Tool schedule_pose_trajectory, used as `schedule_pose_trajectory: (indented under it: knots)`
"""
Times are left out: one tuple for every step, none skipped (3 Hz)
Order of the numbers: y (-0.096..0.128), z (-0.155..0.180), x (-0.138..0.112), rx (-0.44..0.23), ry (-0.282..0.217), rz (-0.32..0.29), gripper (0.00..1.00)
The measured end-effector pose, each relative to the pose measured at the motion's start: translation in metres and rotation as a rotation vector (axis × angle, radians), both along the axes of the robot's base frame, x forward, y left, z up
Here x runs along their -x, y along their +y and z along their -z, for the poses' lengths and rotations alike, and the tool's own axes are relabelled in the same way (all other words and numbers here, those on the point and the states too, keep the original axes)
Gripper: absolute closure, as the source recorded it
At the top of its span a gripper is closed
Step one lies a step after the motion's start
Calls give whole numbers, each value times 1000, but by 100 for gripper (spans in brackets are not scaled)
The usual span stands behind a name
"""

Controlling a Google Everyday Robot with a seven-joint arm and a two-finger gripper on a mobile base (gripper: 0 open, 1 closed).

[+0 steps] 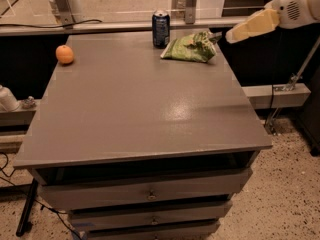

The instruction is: Move green jalapeno chip bag near pepsi can

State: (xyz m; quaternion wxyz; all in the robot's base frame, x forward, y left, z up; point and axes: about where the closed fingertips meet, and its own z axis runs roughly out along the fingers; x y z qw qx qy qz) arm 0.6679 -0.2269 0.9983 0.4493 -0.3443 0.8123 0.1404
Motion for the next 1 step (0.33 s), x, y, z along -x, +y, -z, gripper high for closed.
schedule_pose_trajectory:
  knots:
    - [-3,5,10,50,-16,-59,0]
